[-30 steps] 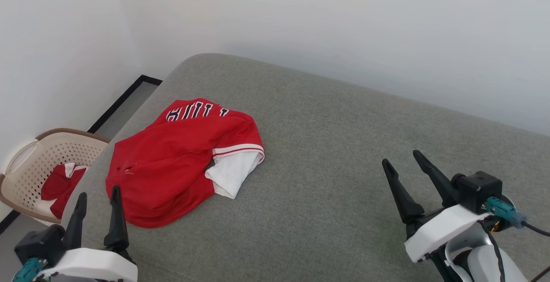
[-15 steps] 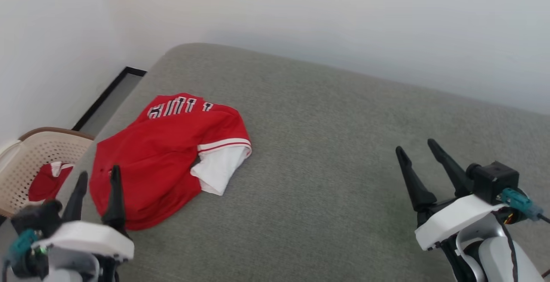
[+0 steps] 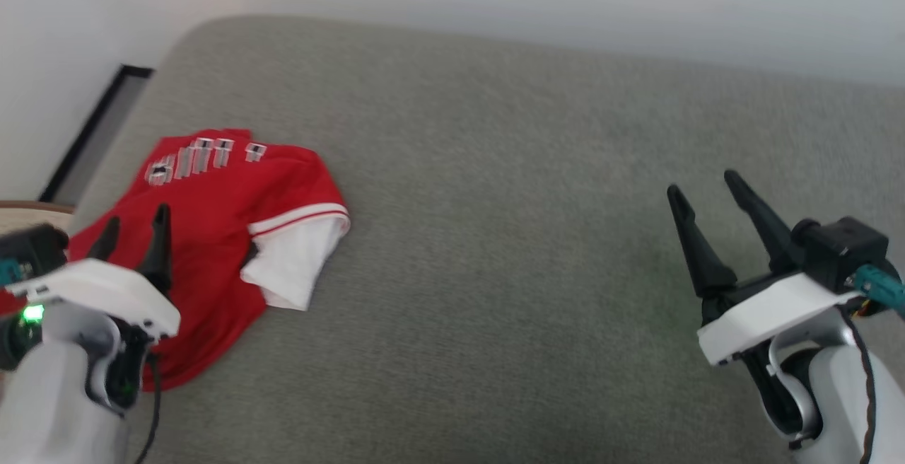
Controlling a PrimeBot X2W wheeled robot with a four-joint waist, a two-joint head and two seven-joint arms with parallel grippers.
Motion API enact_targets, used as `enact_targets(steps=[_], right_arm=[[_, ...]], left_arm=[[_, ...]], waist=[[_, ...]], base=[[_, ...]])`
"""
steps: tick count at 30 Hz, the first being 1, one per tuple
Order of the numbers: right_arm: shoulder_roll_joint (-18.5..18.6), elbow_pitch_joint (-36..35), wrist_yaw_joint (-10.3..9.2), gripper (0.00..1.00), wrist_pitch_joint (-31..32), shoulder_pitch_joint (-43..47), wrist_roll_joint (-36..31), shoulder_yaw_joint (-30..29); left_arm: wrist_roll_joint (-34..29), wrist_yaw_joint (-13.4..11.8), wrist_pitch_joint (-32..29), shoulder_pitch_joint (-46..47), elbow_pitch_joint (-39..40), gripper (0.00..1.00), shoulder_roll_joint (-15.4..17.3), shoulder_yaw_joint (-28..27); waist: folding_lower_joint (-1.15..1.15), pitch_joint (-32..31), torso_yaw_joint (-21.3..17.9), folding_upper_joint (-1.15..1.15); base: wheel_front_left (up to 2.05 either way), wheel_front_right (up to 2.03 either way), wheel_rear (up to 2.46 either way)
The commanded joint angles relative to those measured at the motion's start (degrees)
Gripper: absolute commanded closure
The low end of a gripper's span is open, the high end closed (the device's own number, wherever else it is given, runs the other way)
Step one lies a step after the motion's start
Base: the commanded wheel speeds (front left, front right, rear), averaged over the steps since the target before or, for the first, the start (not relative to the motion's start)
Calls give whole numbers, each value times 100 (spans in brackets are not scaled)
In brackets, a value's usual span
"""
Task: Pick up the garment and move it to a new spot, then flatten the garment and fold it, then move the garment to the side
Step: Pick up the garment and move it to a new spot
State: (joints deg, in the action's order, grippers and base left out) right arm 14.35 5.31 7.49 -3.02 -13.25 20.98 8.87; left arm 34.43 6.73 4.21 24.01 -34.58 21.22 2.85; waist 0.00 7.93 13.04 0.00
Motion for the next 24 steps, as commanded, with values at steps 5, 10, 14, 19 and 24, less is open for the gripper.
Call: enact_targets(steps=[5,10,14,19,24], right_arm=[[36,-150,0,0,65,-231,-75,-31],[62,-254,0,0,103,-344,-107,-52],[90,-316,0,0,137,-450,-129,-67],[98,-376,0,0,186,-531,-152,-50],[83,-360,0,0,194,-589,-167,-20]], left_arm=[[265,72,-531,717,-843,0,196,250],[481,72,-1162,1221,-1478,0,272,496],[623,74,-2085,1648,-2221,0,319,730],[675,58,-2920,1964,-3042,0,104,900],[701,77,-3474,1967,-3464,0,-196,1207]], waist=[[0,656,-426,0],[0,938,-540,0],[0,1155,-610,0],[0,1308,-667,0],[0,1344,-709,0]], base=[[0,0,0],[0,0,0],[0,0,0],[0,0,0],[0,0,0]])
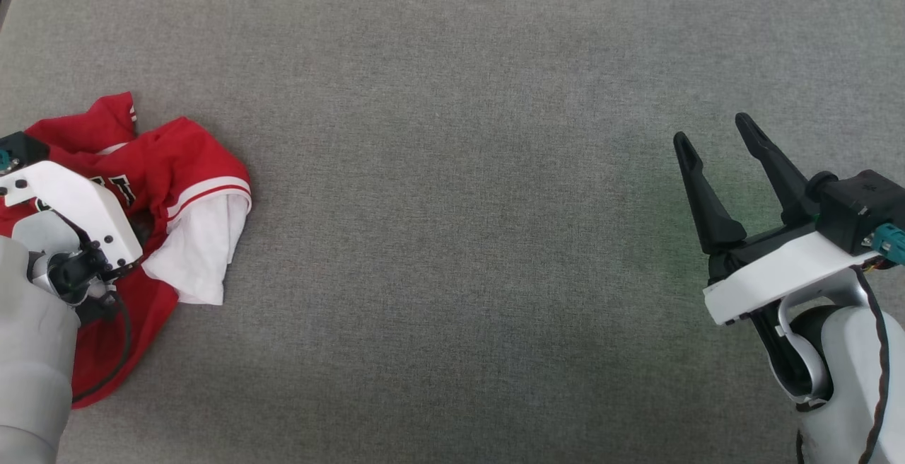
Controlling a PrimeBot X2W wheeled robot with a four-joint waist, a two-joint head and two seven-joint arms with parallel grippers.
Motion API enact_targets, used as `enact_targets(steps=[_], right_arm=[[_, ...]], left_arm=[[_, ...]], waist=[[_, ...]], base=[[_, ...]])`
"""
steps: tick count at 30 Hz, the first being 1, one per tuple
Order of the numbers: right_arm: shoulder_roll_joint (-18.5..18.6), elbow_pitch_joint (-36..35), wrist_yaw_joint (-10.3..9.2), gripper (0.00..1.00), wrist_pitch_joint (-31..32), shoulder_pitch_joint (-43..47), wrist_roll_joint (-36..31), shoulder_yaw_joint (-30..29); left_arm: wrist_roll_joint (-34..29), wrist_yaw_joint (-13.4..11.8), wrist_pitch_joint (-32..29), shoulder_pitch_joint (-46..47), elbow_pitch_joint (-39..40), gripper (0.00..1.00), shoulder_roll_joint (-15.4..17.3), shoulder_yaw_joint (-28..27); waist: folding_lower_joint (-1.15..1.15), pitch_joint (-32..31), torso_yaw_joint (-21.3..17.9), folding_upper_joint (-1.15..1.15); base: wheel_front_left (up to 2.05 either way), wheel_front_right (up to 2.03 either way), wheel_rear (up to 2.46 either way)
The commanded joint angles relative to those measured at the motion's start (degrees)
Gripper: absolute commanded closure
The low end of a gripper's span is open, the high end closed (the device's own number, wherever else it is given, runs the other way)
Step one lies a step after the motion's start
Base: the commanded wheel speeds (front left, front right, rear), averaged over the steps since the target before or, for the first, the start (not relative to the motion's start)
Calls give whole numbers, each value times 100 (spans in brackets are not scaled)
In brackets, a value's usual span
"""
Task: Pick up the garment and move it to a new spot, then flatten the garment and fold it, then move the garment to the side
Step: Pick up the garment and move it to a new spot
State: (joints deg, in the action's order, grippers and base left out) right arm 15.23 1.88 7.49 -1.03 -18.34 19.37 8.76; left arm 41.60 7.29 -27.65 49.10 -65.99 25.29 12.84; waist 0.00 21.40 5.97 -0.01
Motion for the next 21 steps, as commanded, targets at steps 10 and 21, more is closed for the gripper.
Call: enact_targets(steps=[10,21], right_arm=[[-74,131,0,0,-79,90,-6,-68],[-141,198,0,0,-168,457,44,-260]], left_arm=[[264,35,-86,-619,170,100,-186,539],[296,20,375,-188,1271,100,747,905]], waist=[[0,-312,46,1],[0,-973,296,1]], base=[[0,0,0],[0,0,0]])
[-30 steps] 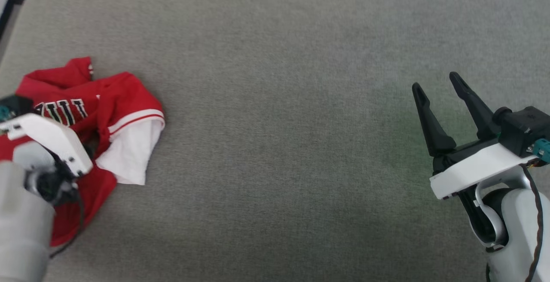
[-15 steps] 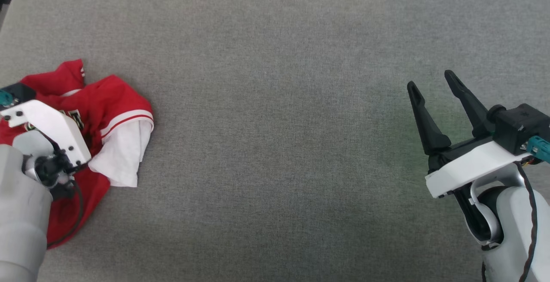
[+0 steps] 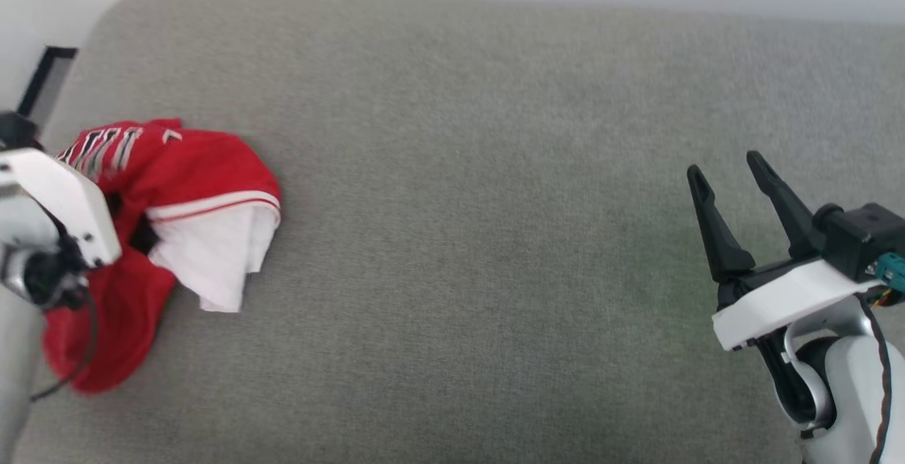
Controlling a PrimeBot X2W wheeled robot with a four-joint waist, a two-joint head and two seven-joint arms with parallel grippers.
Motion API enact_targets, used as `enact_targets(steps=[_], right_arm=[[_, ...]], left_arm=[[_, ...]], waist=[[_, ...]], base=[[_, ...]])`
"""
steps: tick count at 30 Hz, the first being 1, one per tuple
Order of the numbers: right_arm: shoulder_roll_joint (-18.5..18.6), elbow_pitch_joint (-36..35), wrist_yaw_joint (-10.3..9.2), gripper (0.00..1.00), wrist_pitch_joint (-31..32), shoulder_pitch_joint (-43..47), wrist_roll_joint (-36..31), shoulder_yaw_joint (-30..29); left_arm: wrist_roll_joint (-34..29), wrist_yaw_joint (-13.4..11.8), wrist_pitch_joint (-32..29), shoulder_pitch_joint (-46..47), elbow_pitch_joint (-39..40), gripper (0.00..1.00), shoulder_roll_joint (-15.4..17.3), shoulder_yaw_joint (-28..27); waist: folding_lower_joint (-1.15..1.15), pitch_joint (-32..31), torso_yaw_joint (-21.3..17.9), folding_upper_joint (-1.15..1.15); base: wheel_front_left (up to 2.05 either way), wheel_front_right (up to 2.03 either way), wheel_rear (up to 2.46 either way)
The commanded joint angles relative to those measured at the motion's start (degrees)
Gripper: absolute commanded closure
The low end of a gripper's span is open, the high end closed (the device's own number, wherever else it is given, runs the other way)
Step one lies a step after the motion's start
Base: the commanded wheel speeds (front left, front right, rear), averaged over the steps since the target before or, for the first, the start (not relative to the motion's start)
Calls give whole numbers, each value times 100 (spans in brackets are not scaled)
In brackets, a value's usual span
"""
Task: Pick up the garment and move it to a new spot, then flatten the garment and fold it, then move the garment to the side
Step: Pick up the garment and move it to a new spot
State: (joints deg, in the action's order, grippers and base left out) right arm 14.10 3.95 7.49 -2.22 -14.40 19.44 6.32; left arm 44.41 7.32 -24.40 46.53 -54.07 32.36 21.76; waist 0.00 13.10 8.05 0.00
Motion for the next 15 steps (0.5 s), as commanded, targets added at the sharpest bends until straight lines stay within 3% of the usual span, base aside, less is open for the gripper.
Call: enact_targets(steps=[1,6,15], right_arm=[[-38,-3,0,0,-43,94,43,-22],[-65,-20,0,0,-57,204,38,-59],[-123,-128,0,0,-90,364,10,-214]], left_arm=[[14,16,63,106,171,100,112,25],[-62,14,79,263,552,100,344,39],[-166,-275,-138,546,1783,100,764,-20]], waist=[[0,-198,106,0],[0,-395,180,0],[0,-691,257,0]], base=[[0,0,0],[0,0,0],[0,0,0]])
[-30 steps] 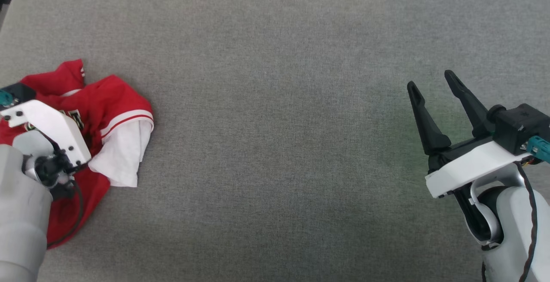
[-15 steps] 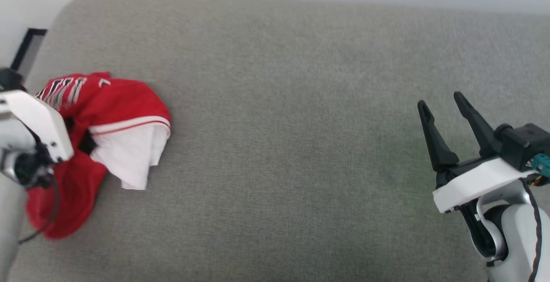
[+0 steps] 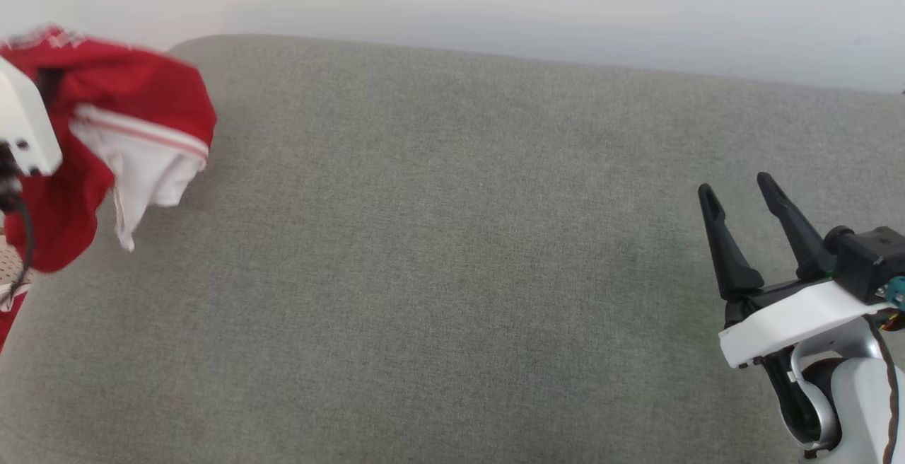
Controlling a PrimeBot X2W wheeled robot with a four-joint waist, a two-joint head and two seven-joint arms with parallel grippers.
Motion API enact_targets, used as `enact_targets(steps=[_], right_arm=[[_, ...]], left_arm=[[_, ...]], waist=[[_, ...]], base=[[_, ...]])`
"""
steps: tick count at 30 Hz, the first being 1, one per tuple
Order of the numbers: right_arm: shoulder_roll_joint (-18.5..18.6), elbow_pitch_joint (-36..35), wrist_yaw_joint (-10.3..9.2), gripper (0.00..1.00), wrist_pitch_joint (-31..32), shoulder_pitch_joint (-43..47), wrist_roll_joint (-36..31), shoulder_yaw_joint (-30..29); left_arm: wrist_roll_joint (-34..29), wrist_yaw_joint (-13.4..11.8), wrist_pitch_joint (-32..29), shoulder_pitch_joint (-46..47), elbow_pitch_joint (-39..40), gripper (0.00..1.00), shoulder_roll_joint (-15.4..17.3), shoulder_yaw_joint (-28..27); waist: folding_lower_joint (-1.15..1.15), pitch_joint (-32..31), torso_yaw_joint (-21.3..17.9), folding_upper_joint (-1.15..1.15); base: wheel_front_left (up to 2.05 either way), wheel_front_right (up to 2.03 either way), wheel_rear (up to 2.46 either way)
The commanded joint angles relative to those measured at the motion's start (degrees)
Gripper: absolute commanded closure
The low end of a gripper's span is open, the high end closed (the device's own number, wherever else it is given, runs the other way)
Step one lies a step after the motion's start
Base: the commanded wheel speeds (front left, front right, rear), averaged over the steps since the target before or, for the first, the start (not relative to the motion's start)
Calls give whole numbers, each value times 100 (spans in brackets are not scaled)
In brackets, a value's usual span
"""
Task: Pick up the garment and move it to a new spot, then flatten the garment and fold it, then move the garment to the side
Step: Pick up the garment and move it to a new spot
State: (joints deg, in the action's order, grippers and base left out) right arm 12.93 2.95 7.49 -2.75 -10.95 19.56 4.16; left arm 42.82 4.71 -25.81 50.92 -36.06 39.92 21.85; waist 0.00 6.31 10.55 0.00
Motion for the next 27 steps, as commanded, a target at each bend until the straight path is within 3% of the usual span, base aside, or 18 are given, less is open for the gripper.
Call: enact_targets(steps=[1,14,27], right_arm=[[-19,-39,0,0,-40,37,-15,-16],[-158,-234,0,0,-106,172,-110,-347],[-345,-380,0,0,-159,271,-301,-917]], left_arm=[[-17,-37,-46,107,142,100,50,-29],[-39,-442,-672,-89,1822,100,457,-13],[34,-686,-1161,-230,3040,100,383,212]], waist=[[0,-38,5,0],[0,-230,-318,0],[0,-295,-1375,0]], base=[[0,0,0],[0,0,0],[0,0,0]])
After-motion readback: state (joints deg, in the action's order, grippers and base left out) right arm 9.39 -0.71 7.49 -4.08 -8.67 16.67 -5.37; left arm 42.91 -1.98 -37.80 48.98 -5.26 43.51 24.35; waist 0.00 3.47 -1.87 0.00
